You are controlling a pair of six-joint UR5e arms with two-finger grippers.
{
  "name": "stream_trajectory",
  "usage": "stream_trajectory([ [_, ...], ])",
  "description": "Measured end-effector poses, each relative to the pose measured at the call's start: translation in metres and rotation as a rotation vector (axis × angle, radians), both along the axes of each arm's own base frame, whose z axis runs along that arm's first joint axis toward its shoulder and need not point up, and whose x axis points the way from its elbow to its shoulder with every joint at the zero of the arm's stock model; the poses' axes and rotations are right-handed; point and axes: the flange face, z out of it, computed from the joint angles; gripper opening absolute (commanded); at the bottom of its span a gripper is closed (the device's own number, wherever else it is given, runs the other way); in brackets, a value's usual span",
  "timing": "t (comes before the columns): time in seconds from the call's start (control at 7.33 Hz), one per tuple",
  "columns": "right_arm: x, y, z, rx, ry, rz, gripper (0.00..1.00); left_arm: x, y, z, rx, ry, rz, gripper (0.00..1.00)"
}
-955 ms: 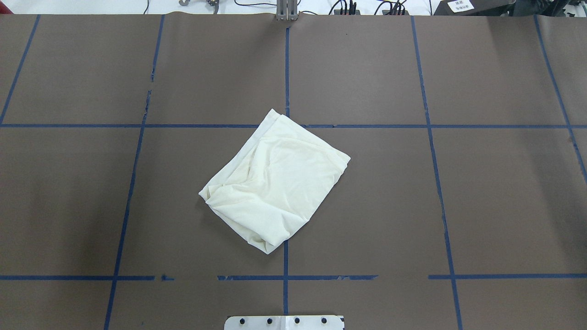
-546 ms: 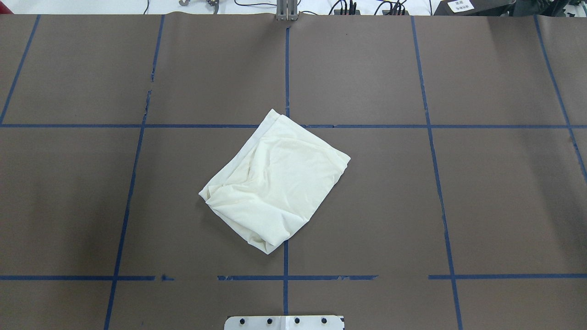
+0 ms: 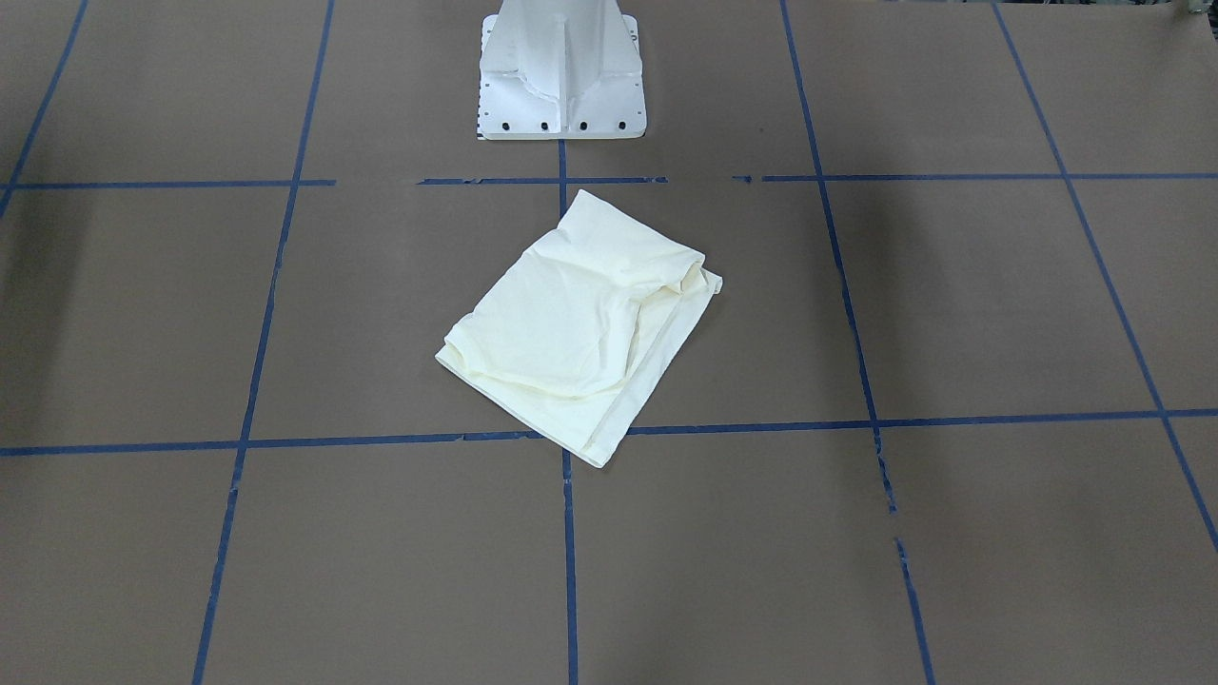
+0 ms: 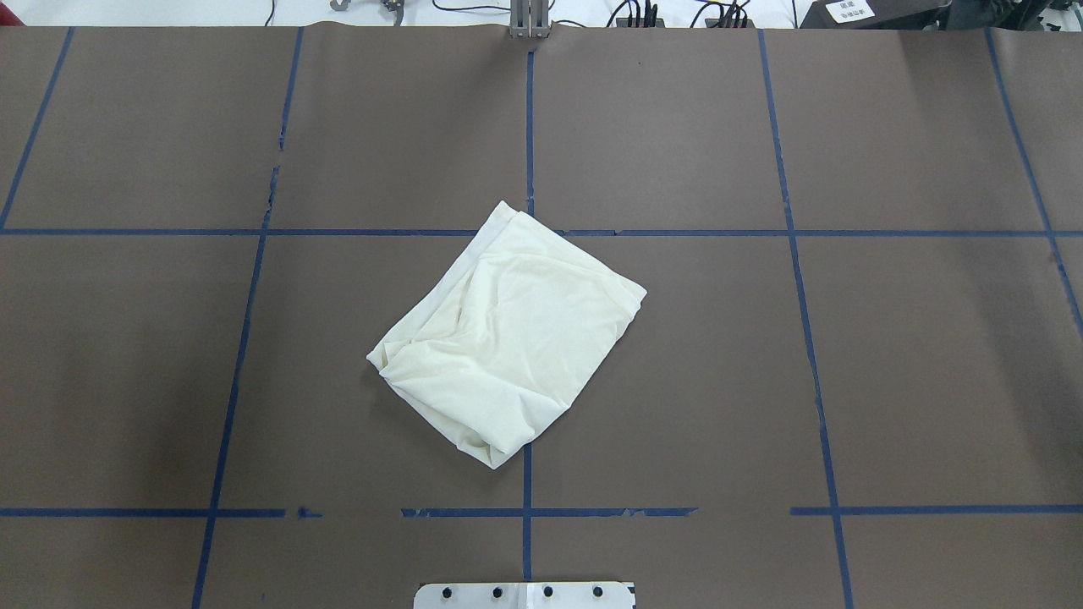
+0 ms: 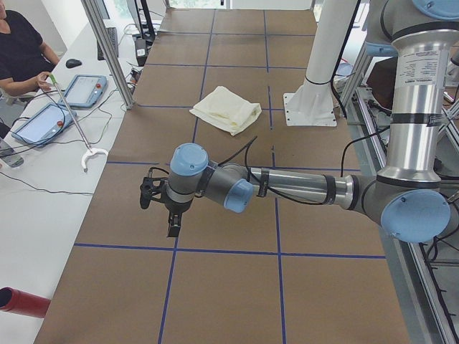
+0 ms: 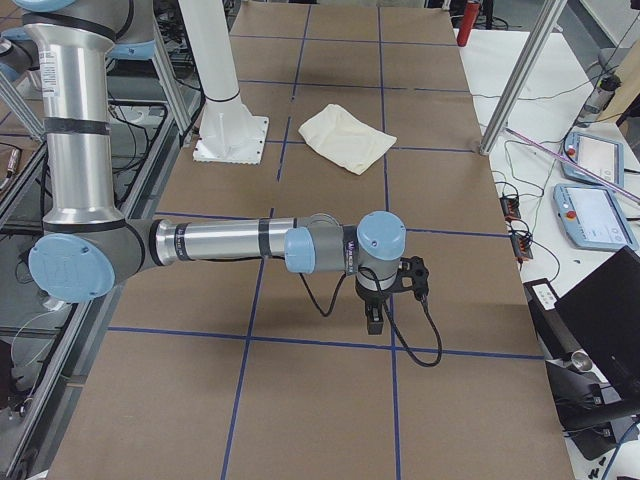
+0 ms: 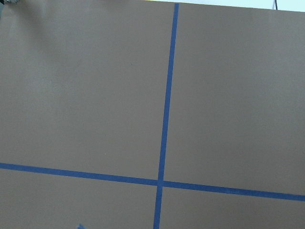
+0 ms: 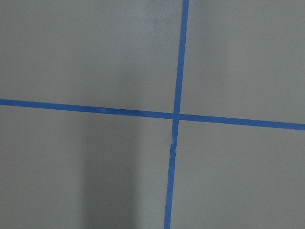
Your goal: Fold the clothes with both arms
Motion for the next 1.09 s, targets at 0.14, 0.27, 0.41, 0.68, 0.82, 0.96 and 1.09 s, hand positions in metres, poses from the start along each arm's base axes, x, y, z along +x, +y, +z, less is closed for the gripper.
stream_trajectory([
  [0.14,0.0,0.0,0.0,0.0,-0.004,-0.001,1.0,0.0,0.0,0.0,0.001,-0.001,0.001,1.0],
  [0.27,-0.001,0.0,-0.001,0.006,-0.009,-0.008,1.0,0.001,0.0,0.0,0.003,-0.002,0.004,1.0],
  [0.41,-0.002,0.0,-0.002,0.02,-0.018,-0.022,1.0,0.002,0.0,0.0,0.005,-0.004,0.007,1.0],
  [0.68,-0.003,0.004,0.001,0.028,-0.038,-0.04,1.0,0.013,0.001,0.005,0.015,-0.021,0.028,1.0],
  [0.82,-0.003,0.005,0.002,0.026,-0.04,-0.042,1.0,0.024,0.005,0.01,0.011,-0.024,0.052,1.0],
  [0.96,-0.004,0.006,0.003,0.022,-0.042,-0.041,1.0,0.036,0.011,0.016,0.002,-0.022,0.078,1.0],
  [1.09,-0.004,0.006,0.003,0.017,-0.041,-0.038,1.0,0.047,0.017,0.02,-0.005,-0.019,0.103,1.0],
])
